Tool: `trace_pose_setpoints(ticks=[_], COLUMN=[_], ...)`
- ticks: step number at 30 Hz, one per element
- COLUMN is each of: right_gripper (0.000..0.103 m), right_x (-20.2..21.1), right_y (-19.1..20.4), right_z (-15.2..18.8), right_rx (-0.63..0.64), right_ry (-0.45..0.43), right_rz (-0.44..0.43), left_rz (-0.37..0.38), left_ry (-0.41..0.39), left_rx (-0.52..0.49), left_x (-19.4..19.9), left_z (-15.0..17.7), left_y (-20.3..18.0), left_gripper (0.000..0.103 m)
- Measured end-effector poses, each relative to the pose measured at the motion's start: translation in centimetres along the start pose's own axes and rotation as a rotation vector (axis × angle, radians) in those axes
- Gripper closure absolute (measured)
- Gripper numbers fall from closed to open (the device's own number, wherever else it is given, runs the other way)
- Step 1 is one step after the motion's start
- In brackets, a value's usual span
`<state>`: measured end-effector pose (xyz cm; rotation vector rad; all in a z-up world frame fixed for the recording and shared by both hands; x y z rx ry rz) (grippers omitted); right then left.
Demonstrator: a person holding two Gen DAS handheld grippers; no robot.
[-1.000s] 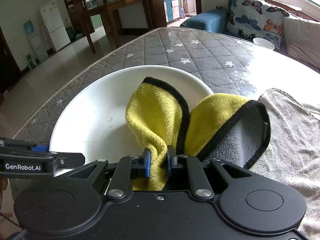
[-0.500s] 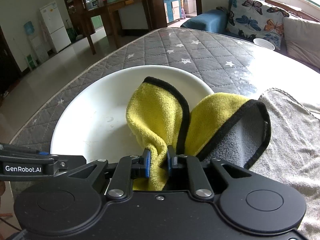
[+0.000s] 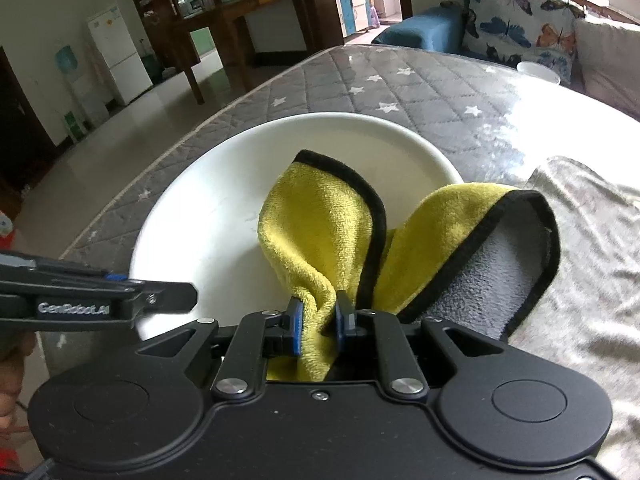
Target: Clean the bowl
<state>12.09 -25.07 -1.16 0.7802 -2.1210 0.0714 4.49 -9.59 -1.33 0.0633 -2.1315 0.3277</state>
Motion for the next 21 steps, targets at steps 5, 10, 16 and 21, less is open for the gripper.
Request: trace_pose_setpoints(ticks=[5, 10, 16, 21], right_gripper=[0.087, 0.087, 0.087, 0.087], right_x=[0.2, 0.3, 0.3, 0.3], right_y=[0.6, 1.7, 1.4, 1.0], right_z=[0.3, 0.6, 0.1, 0.2], right_rx=[-0.017, -0.016, -0.004, -0.002], right_ry=[0.017, 0.039, 0.049, 0.046], right_rz=[-0.041, -0.09, -0.085, -0.064], left_rz=[-0.014, -0.017, -0.009, -0.008], left_ry=[-0.001, 0.013, 0.019, 0.014], left_rx=[-0.069, -0.124, -0.179, -0.201], left_x=[-0.1, -0.4, -0.7, -0.7], left_z=[-0.7, -1.6, -1.9, -1.8], left_y=[0.3, 1.1, 1.1, 1.2], left_gripper=[0.074, 0.074, 0.073, 0.072])
Point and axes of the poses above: each gripper's, at about its wrist camera, not at the fingertips, and x roughly against the way its jaws point, y to its left, z to its underside, the point moved 6 cm from there along -x, roughly the way its jaws point
